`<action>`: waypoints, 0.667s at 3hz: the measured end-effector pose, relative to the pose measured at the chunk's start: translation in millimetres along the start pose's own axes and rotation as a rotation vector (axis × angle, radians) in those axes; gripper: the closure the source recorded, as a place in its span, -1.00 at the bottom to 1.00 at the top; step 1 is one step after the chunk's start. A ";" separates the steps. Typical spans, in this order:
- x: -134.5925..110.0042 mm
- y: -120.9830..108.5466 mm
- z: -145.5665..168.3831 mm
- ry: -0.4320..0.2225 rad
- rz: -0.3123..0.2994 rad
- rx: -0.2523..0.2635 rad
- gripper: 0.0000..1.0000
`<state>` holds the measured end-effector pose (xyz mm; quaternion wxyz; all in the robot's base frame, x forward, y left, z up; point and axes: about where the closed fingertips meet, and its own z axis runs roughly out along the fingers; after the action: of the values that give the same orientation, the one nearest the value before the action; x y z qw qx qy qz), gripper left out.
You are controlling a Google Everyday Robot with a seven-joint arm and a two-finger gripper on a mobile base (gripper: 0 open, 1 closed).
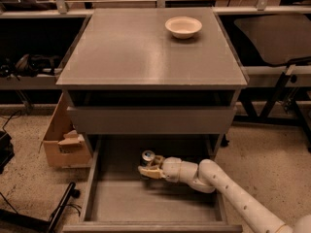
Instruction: Place redbull can into middle drawer
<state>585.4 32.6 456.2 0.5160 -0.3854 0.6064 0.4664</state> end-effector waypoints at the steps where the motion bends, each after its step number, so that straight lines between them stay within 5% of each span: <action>1: 0.0 0.0 0.1 0.000 0.000 0.000 0.21; 2: 0.0 0.0 0.1 0.000 0.000 0.000 -0.22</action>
Offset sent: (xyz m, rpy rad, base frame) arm 0.0000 0.0000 0.0000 0.0000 0.0000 0.0000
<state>585.4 32.6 456.2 0.5160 -0.3855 0.6064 0.4664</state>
